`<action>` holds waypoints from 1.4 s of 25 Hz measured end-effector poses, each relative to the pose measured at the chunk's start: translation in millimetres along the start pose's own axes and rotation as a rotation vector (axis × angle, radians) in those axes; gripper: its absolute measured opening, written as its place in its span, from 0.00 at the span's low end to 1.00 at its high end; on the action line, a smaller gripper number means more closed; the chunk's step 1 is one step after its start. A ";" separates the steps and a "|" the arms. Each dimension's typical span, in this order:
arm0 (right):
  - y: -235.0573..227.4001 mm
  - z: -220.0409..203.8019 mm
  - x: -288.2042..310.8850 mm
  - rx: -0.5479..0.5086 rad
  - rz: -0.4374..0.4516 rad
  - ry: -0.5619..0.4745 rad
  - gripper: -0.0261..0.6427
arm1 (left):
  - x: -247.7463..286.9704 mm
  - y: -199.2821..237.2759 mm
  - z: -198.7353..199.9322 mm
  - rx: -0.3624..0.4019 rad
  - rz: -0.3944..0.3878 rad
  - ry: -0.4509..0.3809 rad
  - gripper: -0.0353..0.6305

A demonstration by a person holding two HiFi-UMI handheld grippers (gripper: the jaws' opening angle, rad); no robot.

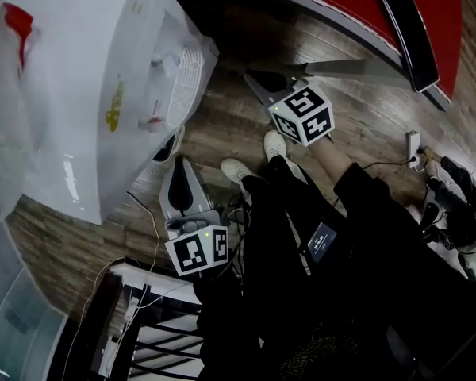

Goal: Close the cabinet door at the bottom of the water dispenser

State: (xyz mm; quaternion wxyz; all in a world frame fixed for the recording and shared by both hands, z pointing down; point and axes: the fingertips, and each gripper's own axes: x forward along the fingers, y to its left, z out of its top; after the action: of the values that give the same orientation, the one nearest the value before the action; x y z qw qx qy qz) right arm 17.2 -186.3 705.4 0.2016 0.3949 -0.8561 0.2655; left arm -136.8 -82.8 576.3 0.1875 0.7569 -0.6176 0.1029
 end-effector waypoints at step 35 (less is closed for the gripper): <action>235.1 301.7 -292.7 -0.352 -0.176 -0.521 0.03 | -190.5 -8.8 295.4 0.173 0.114 -0.391 0.06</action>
State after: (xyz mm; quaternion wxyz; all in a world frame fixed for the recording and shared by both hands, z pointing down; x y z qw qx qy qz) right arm -30.2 -76.2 239.0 0.0631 0.4812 -0.8742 -0.0153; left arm -191.7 -32.0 232.8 -0.0076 0.7396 -0.6728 0.0172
